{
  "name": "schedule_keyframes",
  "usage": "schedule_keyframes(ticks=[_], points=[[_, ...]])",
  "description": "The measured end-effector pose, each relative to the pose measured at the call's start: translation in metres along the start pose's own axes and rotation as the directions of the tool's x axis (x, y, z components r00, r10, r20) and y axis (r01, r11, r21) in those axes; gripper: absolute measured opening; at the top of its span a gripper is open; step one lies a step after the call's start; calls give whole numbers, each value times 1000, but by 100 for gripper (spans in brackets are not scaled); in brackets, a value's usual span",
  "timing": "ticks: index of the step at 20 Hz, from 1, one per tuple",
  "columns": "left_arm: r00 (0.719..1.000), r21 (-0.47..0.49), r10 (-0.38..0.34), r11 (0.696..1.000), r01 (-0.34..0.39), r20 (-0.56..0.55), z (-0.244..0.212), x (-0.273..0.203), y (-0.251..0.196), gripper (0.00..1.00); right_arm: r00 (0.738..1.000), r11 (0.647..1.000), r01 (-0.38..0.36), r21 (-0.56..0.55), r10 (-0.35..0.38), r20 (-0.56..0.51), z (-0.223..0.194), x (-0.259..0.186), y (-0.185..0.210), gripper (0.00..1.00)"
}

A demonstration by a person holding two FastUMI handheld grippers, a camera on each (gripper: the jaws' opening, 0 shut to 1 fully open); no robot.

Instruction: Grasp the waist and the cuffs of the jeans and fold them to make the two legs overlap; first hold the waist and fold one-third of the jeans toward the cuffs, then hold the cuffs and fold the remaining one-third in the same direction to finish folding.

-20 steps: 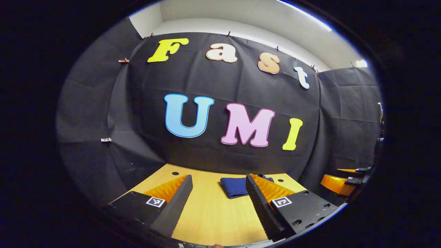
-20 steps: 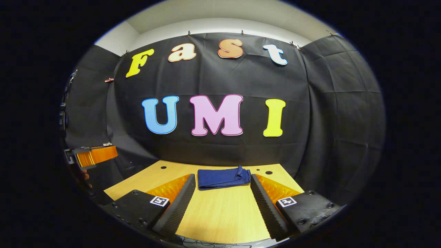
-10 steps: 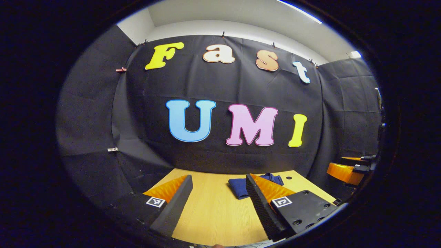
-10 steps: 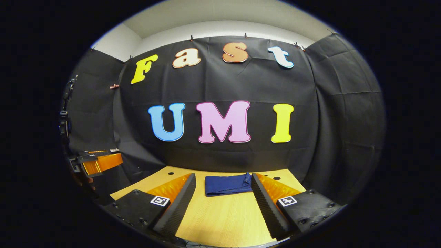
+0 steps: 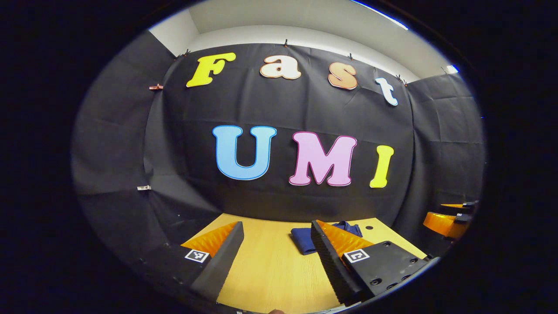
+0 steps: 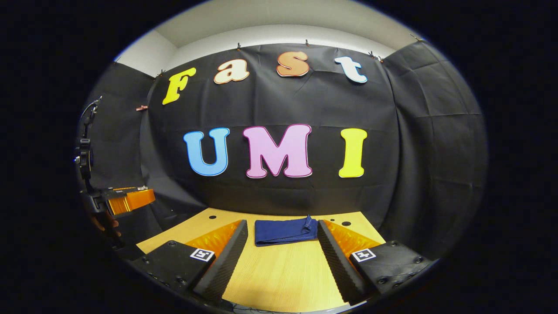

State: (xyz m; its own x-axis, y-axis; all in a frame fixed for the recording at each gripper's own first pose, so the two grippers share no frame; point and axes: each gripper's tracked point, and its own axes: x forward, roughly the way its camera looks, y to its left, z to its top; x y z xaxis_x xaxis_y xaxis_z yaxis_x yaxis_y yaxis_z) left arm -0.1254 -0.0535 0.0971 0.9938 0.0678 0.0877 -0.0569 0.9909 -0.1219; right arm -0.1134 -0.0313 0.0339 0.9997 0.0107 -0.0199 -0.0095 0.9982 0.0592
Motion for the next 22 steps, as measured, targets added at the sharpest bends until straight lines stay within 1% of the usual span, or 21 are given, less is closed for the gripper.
schedule_keyframes(ticks=[2, 6, 11, 12, 13, 14, 15, 18, 19, 20, 21, 22], points=[[1000, -2, 3, 1000, -3, -3, -2, 5, -5, 96, 1000, 1000, 3, -12, -3, 1, 0, 4, -2, 98], [1000, -6, 7, 1000, -7, -6, -2, 12, -1, 96, 1000, 1000, -2, -11, 2, -1, -2, 5, 4, 98], [1000, 13, 3, 1000, -3, 0, -5, 13, 3, 96, 1000, 1000, 3, -23, -3, 12, -4, 10, 10, 98], [1000, 14, 3, 1000, -2, -2, -8, 14, 4, 96, 1000, 1000, 7, -22, -7, 11, -4, 10, 9, 100], [1000, 12, -1, 1000, 1, -6, -10, 14, 4, 96, 1000, 1000, 11, -20, -11, 9, -5, 8, 10, 98], [1000, 10, -6, 1000, 6, -10, -13, 13, 3, 96, 1000, 1000, 17, -21, -17, 10, -6, 8, 10, 98], [1000, 11, -13, 1000, 14, -14, -15, 14, 3, 96, 1000, 1000, 22, -19, -22, 9, 5, 1, 7, 98], [999, 30, -29, 999, 29, -22, -24, 16, 5, 96, 999, 999, 36, -15, -36, 3, 2, 1, 8, 98], [999, 33, -35, 999, 36, -27, -27, 18, 4, 92, 999, 999, 39, -14, -39, 1, 0, 1, 9, 98], [999, 34, -39, 999, 40, -31, -29, 19, 4, 96, 999, 999, 41, -15, -41, 0, -1, 1, 10, 98], [998, 33, -43, 998, 44, -34, -31, 20, 4, 96, 999, 999, 43, -19, -43, -1, -2, 0, 11, 98], [998, 34, -47, 998, 48, -38, -32, 20, 3, 92, 999, 999, 46, -24, -46, -1, -2, -1, 12, 98]])
